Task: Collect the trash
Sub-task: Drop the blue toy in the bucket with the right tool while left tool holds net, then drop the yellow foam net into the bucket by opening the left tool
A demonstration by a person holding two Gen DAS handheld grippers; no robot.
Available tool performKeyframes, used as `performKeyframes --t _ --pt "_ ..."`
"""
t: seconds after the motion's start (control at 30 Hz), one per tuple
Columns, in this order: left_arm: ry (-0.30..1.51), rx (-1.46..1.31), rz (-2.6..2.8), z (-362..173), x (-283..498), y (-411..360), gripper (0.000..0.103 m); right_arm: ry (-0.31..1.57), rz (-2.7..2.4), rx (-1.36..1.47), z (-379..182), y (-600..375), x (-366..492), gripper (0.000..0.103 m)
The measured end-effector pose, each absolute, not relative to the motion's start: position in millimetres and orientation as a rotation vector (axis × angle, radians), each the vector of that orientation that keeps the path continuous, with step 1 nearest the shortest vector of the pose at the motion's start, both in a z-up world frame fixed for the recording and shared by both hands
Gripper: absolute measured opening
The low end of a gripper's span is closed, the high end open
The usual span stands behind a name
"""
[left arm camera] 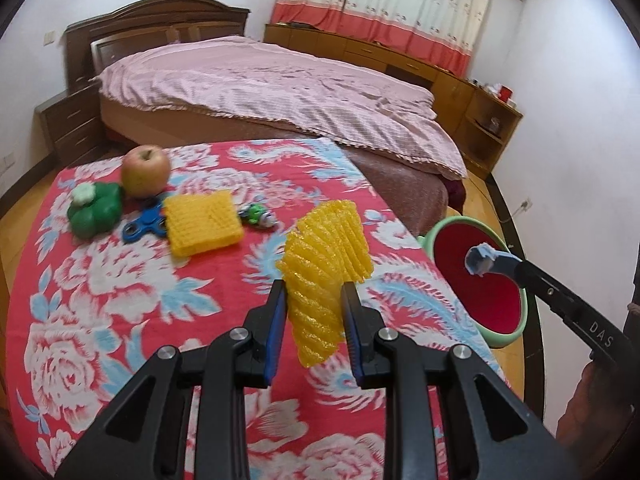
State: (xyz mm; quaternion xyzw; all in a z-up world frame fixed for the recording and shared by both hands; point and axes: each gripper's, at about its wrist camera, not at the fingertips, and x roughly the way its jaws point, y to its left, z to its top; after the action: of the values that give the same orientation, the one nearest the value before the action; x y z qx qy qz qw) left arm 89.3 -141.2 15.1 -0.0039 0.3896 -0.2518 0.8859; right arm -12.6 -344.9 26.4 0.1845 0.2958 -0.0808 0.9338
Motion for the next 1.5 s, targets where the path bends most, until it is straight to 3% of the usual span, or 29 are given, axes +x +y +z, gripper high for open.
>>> performKeyframes --t 0.77,1.07,1.17,1.43,1.5 --pt "0.870 0.141 -0.732 -3.3 91.9 -279.1 0.027 0.651 -0.411 0.522 -20.7 -458.5 -41.1 0.014" --pt "0.899 0.176 -0.778 -18.4 89.5 -311.8 0.027 0.668 -0.456 0.580 -37.3 -483.4 -47.4 0.018" --pt "0.906 0.184 -0.786 -21.5 88.6 -319.3 0.027 0.663 -0.454 0.582 -36.6 -484.4 -48.7 0.025" --pt "0.910 0.203 -0.840 -25.3 82.2 -336.2 0.027 0.647 -0.467 0.595 -34.7 -487.9 -53.0 0.026" --pt "0.916 0.204 -0.851 -26.1 80.5 -339.3 0.035 0.646 -0.471 0.597 -34.6 -488.5 -54.9 0.026"
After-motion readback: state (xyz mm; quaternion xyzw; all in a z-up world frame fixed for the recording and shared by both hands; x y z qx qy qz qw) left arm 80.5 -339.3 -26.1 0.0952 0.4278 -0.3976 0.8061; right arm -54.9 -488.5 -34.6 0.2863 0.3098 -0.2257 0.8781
